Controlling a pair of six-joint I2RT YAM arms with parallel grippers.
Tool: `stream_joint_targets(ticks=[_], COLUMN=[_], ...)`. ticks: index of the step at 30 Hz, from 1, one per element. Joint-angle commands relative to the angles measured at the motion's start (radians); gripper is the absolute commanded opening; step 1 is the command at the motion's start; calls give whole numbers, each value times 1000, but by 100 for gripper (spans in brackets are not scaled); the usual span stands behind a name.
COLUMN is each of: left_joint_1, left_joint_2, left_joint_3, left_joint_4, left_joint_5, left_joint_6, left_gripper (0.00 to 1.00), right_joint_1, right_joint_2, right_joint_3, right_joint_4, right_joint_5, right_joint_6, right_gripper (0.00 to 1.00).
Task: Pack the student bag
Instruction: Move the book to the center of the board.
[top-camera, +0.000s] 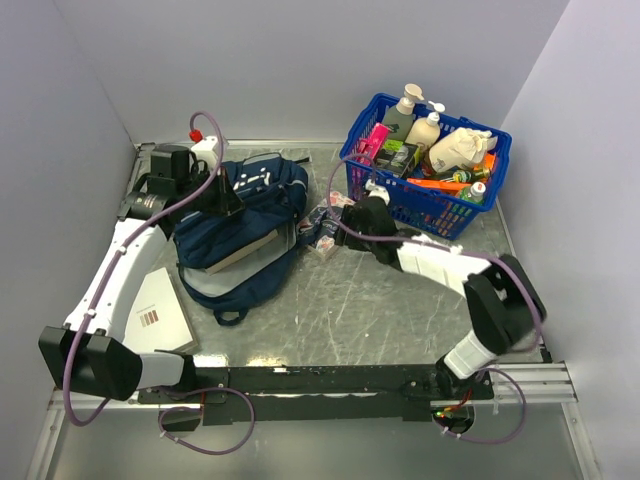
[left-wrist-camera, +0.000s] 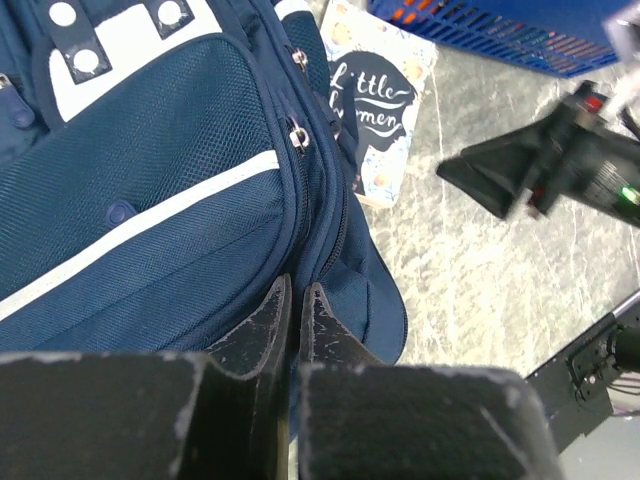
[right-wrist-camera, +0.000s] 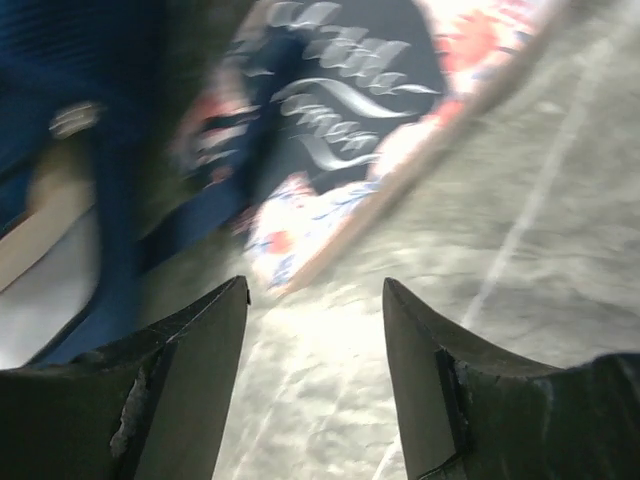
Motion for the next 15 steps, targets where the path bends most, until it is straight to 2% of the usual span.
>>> stream_joint_targets(ticks=[1,10,15], left_joint_1=[9,9,9], left_joint_2=[-18,4,-3], left_joint_3=[60,10,-9], left_joint_4=[75,104,110], left_joint_5=[-22,41,85], left_joint_6=[0,9,34], left_gripper=[1,1,1], right_joint_1=[-49,-69,-69], right_joint_2=[116,257,295], right_joint_3=[144,223,258], right_joint_4=[-129,-160,-148], right_joint_5=[32,-7,-16], right_joint_6=[111,194,218], right_gripper=[65,65,58])
